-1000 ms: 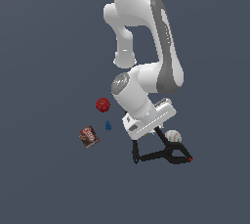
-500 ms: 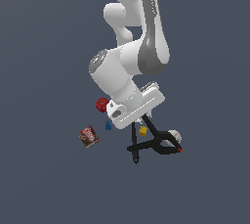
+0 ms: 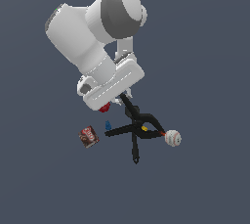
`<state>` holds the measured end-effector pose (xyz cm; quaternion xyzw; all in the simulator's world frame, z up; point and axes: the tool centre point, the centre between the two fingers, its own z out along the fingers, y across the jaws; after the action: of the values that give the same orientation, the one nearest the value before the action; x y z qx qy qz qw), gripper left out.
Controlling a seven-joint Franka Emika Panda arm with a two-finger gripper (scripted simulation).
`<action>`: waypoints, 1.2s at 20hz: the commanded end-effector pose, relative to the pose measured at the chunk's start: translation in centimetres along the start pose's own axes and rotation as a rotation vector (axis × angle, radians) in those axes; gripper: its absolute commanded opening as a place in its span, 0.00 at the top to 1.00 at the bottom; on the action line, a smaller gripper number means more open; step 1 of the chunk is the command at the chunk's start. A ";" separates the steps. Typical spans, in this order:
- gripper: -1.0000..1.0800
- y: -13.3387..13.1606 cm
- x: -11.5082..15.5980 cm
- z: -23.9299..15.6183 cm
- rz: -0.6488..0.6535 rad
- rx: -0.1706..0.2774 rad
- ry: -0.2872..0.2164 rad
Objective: Pick up a designated object from a clutter of objects.
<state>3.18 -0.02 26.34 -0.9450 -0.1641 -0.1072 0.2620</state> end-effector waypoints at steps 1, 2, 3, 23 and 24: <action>1.00 0.3 -0.4 -3.1 -0.001 -0.001 0.001; 1.00 0.4 -0.5 -4.3 -0.001 -0.002 0.001; 1.00 0.5 -0.6 -5.4 -0.001 -0.002 0.001; 1.00 3.1 -2.6 -25.0 -0.005 -0.002 0.001; 1.00 3.2 -2.6 -25.5 -0.005 -0.002 0.001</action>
<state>-0.89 -16.23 44.67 -0.9449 -0.1651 -0.1075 0.2614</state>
